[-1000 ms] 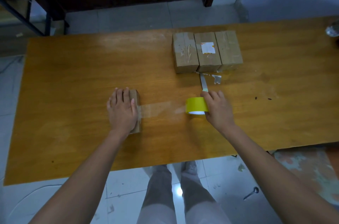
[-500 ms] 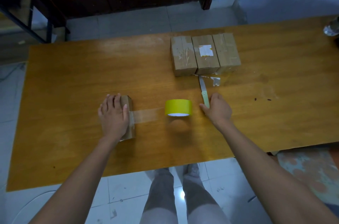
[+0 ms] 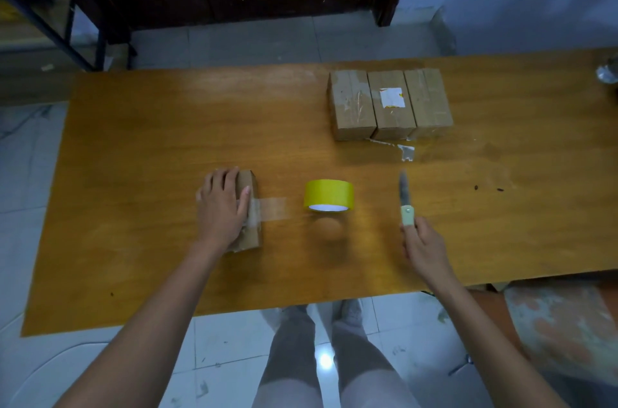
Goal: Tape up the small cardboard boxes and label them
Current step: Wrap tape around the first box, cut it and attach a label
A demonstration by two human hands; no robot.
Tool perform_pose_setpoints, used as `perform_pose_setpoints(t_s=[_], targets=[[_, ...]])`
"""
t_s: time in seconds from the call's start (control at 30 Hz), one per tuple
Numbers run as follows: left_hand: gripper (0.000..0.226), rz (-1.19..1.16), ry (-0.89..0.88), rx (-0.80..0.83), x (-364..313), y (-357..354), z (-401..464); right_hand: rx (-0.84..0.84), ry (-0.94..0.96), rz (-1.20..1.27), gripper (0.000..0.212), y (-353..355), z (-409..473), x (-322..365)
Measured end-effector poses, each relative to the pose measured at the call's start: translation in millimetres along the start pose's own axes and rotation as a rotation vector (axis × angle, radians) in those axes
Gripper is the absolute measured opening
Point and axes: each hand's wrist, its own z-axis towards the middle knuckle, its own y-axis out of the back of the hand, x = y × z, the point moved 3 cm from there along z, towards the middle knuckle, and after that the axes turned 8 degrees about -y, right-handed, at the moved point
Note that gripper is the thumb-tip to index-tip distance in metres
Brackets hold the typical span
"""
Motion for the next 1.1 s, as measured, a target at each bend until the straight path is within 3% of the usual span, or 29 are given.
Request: perform_pose_setpoints(t_s=[0.2,0.5,0.6,0.7,0.8,1.1], targets=[[0.044,0.01,0.005,-0.035,1,-3,-3,0.152,0.059,0.275,0.021,-47,-42,46],[0.045,0.021,0.004,-0.041,2,-3,-4,0.106,0.288,0.007,0.013,-103,-65,78],[0.046,0.015,0.002,-0.049,3,-4,-4,0.032,0.28,-0.05,0.028,-113,-68,83],[0.046,0.022,0.007,-0.061,3,-5,-5,-0.085,0.322,-0.139,0.022,-115,-70,85],[0.046,0.04,0.004,-0.058,2,-6,-4,-0.156,0.332,-0.184,0.033,-115,-67,86],[0.047,0.091,0.014,-0.05,1,-8,-4,-0.049,0.244,-0.466,0.039,-183,-76,95]])
